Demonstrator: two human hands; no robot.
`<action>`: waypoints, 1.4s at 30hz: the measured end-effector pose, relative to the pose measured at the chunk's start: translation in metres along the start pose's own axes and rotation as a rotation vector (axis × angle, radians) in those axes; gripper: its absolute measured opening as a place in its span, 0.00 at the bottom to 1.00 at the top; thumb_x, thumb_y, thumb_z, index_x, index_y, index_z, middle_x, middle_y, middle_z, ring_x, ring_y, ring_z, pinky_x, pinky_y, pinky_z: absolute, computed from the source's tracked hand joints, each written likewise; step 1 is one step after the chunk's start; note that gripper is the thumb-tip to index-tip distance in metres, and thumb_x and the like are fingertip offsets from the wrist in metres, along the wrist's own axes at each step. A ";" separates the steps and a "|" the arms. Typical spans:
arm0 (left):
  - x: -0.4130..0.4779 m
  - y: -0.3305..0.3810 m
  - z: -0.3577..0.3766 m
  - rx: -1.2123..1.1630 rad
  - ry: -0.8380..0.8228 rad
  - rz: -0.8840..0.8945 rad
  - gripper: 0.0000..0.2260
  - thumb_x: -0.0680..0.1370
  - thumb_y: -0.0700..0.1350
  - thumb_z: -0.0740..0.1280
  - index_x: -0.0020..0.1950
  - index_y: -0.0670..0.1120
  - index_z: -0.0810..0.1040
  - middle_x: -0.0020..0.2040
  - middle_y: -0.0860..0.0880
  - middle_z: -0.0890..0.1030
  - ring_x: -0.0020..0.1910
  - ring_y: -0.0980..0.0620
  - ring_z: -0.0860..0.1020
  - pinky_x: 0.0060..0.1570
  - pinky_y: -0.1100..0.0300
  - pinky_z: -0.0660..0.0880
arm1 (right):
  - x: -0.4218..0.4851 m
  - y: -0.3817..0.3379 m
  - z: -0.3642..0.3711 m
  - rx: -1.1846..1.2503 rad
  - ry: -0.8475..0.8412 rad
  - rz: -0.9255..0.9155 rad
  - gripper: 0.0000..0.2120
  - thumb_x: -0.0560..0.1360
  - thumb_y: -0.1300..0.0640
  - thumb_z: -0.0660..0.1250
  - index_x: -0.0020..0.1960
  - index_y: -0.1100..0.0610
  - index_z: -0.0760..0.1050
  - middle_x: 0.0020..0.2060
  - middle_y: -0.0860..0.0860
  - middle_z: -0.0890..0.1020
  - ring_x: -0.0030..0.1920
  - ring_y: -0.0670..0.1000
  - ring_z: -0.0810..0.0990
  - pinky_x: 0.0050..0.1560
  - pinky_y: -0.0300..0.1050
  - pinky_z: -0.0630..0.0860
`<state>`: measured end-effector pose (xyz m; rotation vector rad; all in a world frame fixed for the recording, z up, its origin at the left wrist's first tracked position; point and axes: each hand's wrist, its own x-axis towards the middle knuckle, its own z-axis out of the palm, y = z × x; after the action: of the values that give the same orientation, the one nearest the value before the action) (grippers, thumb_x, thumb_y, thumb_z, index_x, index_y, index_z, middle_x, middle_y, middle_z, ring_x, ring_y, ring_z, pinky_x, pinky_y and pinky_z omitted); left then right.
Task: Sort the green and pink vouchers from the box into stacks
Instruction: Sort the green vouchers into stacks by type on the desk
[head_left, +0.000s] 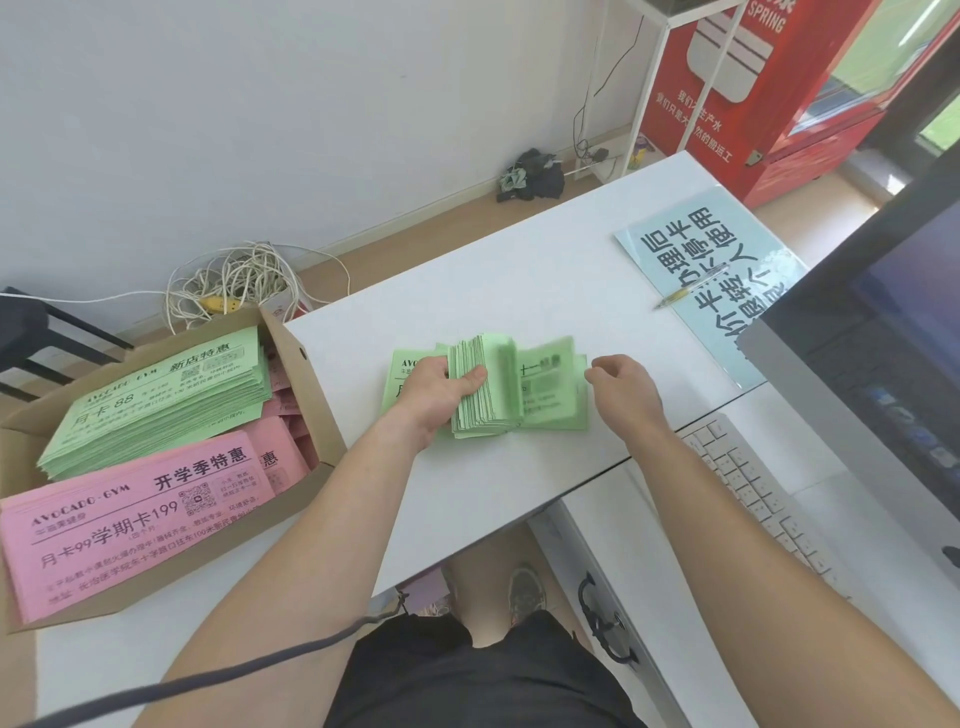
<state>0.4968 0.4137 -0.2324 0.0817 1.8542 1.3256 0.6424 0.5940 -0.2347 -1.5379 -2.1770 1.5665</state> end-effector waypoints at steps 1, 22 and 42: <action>0.000 0.001 0.000 0.002 -0.003 -0.003 0.02 0.81 0.43 0.69 0.51 0.46 0.82 0.46 0.48 0.85 0.46 0.46 0.83 0.56 0.44 0.79 | 0.000 0.001 0.000 -0.007 -0.001 0.000 0.16 0.81 0.55 0.63 0.68 0.58 0.75 0.64 0.52 0.78 0.56 0.50 0.74 0.56 0.44 0.68; -0.008 0.010 0.002 -0.002 -0.076 -0.041 0.08 0.84 0.37 0.62 0.60 0.43 0.79 0.50 0.48 0.83 0.45 0.50 0.83 0.54 0.45 0.80 | -0.009 0.001 -0.009 -0.081 -0.037 -0.037 0.14 0.81 0.56 0.63 0.64 0.56 0.77 0.55 0.47 0.78 0.56 0.50 0.75 0.58 0.45 0.70; -0.015 -0.001 0.013 -0.077 0.192 -0.018 0.15 0.72 0.46 0.78 0.56 0.42 0.84 0.51 0.45 0.87 0.51 0.46 0.85 0.59 0.44 0.80 | -0.021 0.007 -0.004 -0.042 -0.059 -0.059 0.17 0.81 0.55 0.63 0.69 0.56 0.74 0.66 0.50 0.78 0.59 0.48 0.73 0.59 0.43 0.68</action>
<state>0.5157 0.4155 -0.2259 -0.1062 1.9557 1.4322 0.6595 0.5815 -0.2284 -1.4423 -2.2785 1.5782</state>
